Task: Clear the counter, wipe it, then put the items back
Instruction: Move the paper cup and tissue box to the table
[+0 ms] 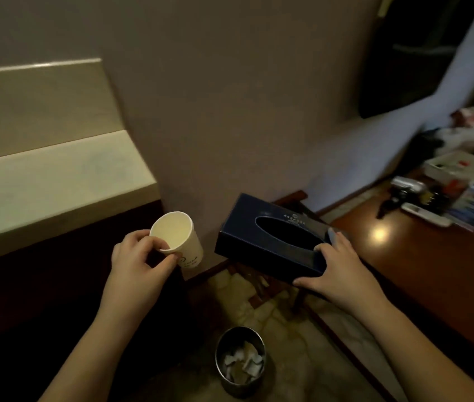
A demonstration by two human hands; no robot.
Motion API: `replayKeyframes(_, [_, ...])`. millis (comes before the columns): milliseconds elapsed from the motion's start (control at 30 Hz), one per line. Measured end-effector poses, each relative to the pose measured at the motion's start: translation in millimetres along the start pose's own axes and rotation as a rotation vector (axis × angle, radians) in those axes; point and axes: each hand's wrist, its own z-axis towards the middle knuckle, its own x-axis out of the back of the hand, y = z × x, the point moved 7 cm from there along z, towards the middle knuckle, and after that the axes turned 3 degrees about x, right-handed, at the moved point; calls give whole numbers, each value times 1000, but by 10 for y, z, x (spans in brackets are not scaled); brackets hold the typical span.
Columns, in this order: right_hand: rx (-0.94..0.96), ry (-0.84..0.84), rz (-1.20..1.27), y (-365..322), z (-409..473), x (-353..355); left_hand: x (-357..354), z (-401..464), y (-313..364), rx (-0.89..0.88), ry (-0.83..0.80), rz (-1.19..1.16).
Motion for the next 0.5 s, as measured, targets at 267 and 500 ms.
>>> replayKeyframes(267, [-316,22,42,1608,-689,304,-1504,58,989,-192,-285,-23])
replayKeyframes(500, [-513,41,79,2907,-1116,670,-2780,-47,2006,-302,-444,-36])
